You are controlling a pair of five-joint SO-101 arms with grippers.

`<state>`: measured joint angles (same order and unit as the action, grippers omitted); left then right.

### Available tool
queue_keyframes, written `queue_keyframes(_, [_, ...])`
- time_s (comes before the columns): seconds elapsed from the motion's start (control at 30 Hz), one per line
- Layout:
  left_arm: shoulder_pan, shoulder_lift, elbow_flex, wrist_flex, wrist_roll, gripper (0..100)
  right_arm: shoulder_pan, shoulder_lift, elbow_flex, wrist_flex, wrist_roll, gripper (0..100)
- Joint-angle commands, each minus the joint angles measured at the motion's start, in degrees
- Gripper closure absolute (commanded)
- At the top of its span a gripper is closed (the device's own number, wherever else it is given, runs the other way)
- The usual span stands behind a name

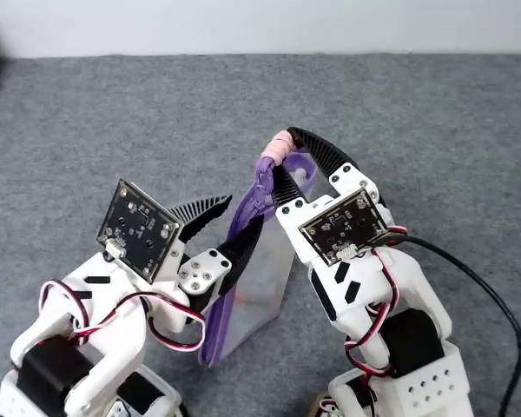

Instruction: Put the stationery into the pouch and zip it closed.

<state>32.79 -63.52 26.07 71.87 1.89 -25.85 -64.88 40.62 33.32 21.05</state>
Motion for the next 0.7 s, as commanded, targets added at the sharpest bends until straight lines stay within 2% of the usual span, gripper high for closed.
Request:
queue_keyframes(0.0, [-0.26,-0.35,0.57,-0.79,0.53,86,-0.48,-1.71,-1.23,-0.4,0.53,99.1])
queue_keyframes(0.47, [-0.09,-0.35,6.64,-3.78,0.53,86,-0.4,-1.71,-1.23,-0.4,0.53,99.1])
queue_keyframes(0.6, [-0.09,-0.35,6.29,-5.1,0.44,99,-0.13,-1.71,-1.14,-0.04,0.53,99.1])
queue_keyframes(0.67, [-0.09,-0.35,6.2,-5.36,0.44,99,-0.04,-1.71,-1.05,0.04,0.53,99.1])
